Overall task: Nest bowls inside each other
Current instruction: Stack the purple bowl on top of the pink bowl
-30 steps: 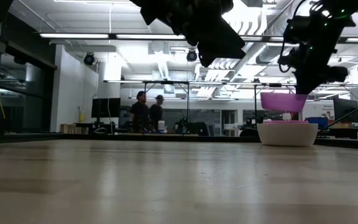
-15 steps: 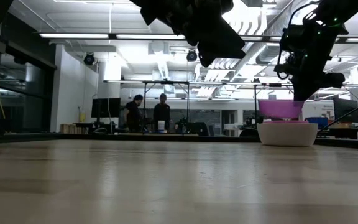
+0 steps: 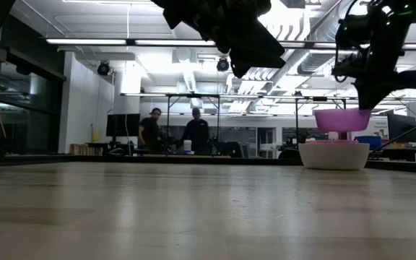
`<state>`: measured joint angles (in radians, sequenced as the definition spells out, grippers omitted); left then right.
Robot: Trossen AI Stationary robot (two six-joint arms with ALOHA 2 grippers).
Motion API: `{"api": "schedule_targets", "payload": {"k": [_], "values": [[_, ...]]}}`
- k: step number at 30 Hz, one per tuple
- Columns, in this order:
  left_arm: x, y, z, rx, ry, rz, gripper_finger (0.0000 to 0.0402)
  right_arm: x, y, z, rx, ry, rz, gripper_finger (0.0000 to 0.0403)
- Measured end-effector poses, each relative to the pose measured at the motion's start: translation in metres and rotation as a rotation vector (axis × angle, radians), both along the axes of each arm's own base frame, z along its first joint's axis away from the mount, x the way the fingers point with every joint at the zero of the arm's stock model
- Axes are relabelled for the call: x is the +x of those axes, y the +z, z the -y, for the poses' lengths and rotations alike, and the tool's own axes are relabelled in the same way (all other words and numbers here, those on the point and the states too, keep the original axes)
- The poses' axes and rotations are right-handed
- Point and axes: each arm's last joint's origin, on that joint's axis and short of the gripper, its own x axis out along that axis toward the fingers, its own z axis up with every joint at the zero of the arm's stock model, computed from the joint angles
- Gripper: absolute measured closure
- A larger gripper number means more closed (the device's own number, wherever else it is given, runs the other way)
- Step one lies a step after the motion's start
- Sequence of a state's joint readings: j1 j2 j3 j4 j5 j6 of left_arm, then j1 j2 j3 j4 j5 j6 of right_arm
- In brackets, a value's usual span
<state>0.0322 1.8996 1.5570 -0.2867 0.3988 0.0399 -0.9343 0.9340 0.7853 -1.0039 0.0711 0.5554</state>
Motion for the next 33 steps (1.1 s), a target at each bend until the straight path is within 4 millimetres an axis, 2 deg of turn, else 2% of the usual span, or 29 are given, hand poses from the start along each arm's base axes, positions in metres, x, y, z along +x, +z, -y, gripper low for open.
{"api": "schedule_targets", "payload": {"k": [5,12,19,33], "values": [[0.000,0.000,0.000,0.000,0.000,0.000,0.0274,-0.007,0.005,-0.006,-0.007,-0.086,0.041,0.0399],[0.000,0.000,0.000,0.000,0.000,0.000,0.0274,-0.011,0.004,-0.002,0.012,-0.138,0.043,0.0399],[0.000,0.000,0.000,0.000,0.000,0.000,0.0274,-0.004,0.000,0.008,0.023,-0.182,0.089,0.0399],[0.000,0.000,-0.001,0.026,0.035,-0.002,0.0274,0.011,-0.020,0.031,0.073,-0.197,0.032,0.0399]]}}
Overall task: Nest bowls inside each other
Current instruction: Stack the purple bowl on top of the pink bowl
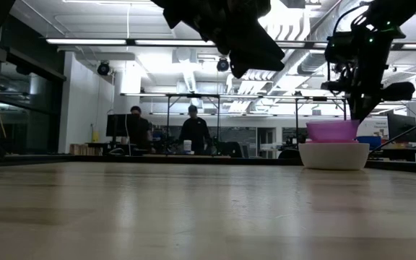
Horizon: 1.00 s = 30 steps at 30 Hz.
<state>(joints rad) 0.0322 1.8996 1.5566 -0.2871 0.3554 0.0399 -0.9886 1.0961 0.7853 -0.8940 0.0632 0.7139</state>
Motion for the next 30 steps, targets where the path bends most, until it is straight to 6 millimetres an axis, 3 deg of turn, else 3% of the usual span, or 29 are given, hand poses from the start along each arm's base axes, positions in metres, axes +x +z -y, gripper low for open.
{"api": "schedule_targets", "payload": {"k": [14,30], "values": [[0.000,0.000,0.000,0.008,0.011,0.000,0.0274,0.008,-0.014,0.011,0.051,0.027,-0.023,0.0396],[0.000,0.000,-0.001,0.012,0.017,-0.001,0.0274,0.008,-0.014,0.011,0.060,0.048,-0.011,0.0329]]}}
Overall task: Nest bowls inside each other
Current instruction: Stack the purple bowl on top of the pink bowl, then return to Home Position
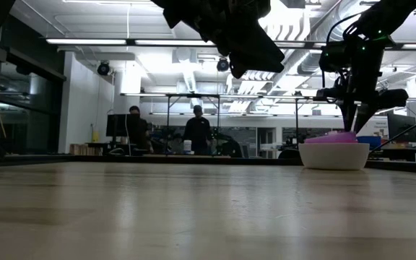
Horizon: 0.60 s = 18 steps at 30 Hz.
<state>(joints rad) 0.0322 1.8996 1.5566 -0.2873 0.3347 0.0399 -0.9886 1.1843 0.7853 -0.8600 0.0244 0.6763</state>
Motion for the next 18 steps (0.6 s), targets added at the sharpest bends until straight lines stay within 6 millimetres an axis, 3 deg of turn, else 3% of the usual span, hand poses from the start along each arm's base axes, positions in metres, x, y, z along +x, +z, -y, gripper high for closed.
{"api": "schedule_targets", "payload": {"k": [18], "values": [[0.0001,0.0000,-0.0003,0.006,0.008,0.000,0.0274,-0.0014,0.0058,-0.0031,-0.038,0.052,0.004,0.0312]]}}
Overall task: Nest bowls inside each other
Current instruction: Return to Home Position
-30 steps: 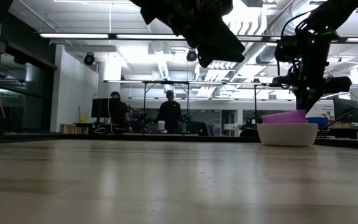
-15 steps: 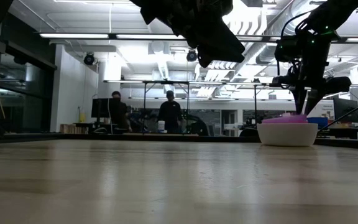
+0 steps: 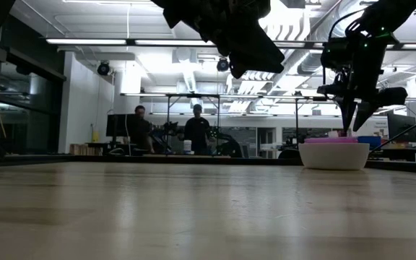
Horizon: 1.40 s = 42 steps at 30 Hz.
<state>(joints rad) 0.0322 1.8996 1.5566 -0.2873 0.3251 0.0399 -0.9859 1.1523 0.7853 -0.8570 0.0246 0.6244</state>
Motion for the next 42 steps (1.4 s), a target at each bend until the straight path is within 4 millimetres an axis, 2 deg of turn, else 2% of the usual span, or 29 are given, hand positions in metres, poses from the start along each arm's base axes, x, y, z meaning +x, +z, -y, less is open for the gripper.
{"api": "schedule_targets", "payload": {"k": [6,18,24,30,35,42], "values": [[0.000,0.000,0.000,0.001,0.001,0.000,0.0274,0.006,0.007,-0.011,-0.035,0.092,0.013,0.0312],[0.000,0.000,0.000,0.001,0.002,0.000,0.0274,0.031,0.016,-0.048,-0.079,0.394,0.026,0.0312],[0.000,0.000,0.000,0.001,0.002,0.000,0.0274,0.030,0.021,-0.070,-0.080,0.513,0.018,0.0312],[0.000,0.000,0.000,0.001,0.002,0.000,0.0274,0.022,0.014,-0.105,-0.193,0.642,0.209,0.0312],[0.000,0.000,0.000,0.001,0.002,0.000,0.0274,0.029,0.008,-0.131,-0.222,0.807,0.401,0.0312],[0.000,0.000,0.000,0.001,0.002,0.001,0.0274,0.034,-0.006,-0.151,-0.257,0.972,0.579,0.0312]]}}
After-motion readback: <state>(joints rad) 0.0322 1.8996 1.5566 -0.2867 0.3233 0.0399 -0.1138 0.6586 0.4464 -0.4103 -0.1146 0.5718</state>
